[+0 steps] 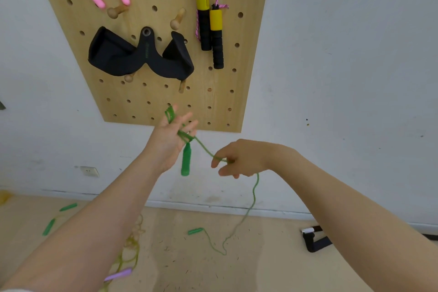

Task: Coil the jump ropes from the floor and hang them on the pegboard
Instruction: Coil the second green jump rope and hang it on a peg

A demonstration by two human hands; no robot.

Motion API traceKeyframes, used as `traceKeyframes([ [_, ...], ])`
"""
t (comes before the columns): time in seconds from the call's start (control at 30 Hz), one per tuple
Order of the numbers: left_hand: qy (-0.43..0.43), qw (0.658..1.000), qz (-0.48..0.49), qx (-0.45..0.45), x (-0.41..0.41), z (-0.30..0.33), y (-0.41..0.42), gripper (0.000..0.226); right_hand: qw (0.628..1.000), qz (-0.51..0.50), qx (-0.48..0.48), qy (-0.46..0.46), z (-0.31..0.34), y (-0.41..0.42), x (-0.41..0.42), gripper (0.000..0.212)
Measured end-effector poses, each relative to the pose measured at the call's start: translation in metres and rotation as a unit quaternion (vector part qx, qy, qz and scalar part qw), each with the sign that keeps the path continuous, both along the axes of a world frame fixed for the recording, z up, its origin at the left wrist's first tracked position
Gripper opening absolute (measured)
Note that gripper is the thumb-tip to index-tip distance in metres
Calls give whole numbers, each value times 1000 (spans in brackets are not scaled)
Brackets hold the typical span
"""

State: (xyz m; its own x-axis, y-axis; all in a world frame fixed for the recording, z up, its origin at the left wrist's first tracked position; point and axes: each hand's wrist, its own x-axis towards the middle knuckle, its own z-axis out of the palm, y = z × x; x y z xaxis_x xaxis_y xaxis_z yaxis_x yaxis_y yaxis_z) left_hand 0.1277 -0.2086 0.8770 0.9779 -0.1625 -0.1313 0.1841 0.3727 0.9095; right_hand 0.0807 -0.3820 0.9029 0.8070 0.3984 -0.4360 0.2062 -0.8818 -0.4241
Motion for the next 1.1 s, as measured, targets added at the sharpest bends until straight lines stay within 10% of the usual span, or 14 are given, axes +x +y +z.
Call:
traceKeyframes([
  [0.2,-118,928,-102,339,-31,-6,-10,47,972,33,142,-184,35,8,6,15],
  [0.47,-32,967,-251,31,-48,16,-13,71,895,-163,382,-162,14,0,22,14],
  [0.8,9,971,-224,-86,-29,22,-6,68,933,-186,303,-58,-20,4,20,32],
  [1.1,1,959,-94,268,4,-19,-2,62,986,-14,138,-88,27,18,7,25],
])
